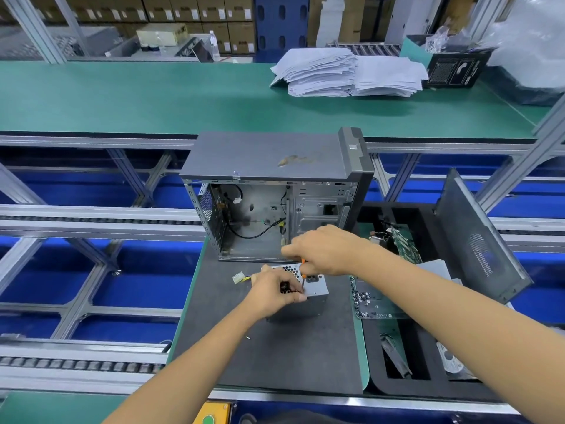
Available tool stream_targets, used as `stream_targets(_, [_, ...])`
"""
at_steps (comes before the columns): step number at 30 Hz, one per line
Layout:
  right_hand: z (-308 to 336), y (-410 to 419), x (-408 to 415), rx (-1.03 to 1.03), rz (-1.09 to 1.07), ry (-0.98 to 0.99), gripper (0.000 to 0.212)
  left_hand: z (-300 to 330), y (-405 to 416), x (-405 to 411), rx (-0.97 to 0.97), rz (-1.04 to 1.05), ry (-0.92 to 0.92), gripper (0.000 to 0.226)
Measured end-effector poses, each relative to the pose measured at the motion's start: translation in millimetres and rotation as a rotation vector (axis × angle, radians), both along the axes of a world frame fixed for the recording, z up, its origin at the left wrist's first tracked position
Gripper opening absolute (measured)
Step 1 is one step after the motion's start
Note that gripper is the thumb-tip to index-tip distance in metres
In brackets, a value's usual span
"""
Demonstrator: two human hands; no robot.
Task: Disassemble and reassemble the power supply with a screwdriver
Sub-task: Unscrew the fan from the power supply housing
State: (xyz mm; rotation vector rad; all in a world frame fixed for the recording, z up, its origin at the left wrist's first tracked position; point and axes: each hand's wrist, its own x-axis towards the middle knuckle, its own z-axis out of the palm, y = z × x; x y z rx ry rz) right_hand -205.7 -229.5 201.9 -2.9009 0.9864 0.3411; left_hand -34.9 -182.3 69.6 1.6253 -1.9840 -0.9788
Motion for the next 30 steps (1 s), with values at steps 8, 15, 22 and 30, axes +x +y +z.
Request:
stream_targets(8, [1, 3, 4, 0.301, 0.029, -0.168, 0.025, -7, 5, -1, 0.003, 0.022, 0.188, 0.02])
stream_targets(15, [-3, 1, 13, 0.031, -0.037, 0.023, 0.012, -8, 3, -3, 0.009, 0.017, 0.237, 0.018])
stream_targets(22, [10, 0, 7, 0.087, 0.099, 0.035, 0.029, -16, 1, -5, -0.013, 0.012, 0.398, 0.009])
stream_targets(30, [3, 0, 17, 0.018, 0.05, 0.14, 0.008, -18, -5, -5, 0.076, 0.052, 0.469, 0.016])
